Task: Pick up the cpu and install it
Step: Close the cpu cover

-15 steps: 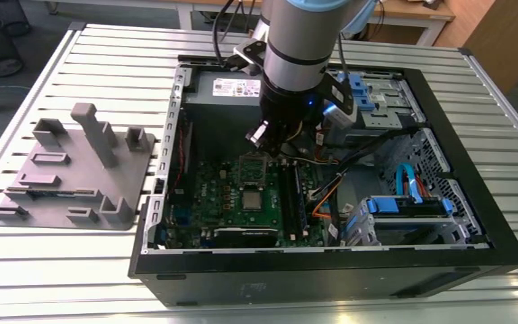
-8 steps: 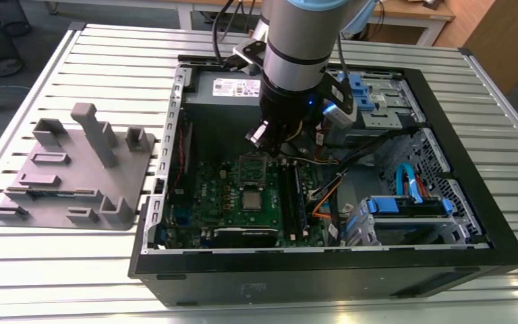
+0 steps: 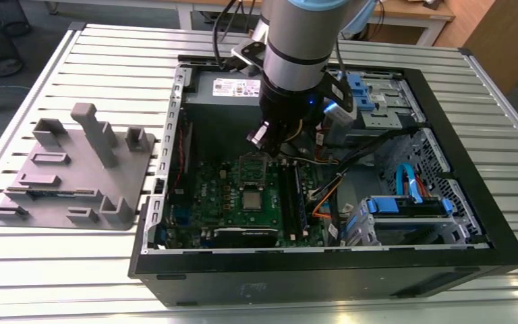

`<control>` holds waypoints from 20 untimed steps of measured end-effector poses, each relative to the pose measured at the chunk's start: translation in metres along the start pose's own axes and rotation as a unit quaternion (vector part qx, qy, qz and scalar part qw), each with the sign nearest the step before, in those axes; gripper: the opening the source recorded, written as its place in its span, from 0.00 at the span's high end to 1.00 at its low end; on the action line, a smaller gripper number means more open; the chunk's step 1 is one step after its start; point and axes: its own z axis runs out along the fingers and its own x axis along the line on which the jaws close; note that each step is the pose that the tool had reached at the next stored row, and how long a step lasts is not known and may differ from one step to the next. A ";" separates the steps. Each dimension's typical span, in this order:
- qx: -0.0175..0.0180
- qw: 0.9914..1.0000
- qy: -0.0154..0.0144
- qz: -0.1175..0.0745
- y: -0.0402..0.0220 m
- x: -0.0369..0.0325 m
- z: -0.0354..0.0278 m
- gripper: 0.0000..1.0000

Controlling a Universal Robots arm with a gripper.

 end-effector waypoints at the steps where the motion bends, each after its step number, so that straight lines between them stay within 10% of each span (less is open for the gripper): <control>1: 0.000 1.000 0.000 -0.002 0.0000 0.0000 0.0000 0.89; 20: -0.001 1.000 0.001 -0.025 0.0001 -0.0001 -0.0023 0.89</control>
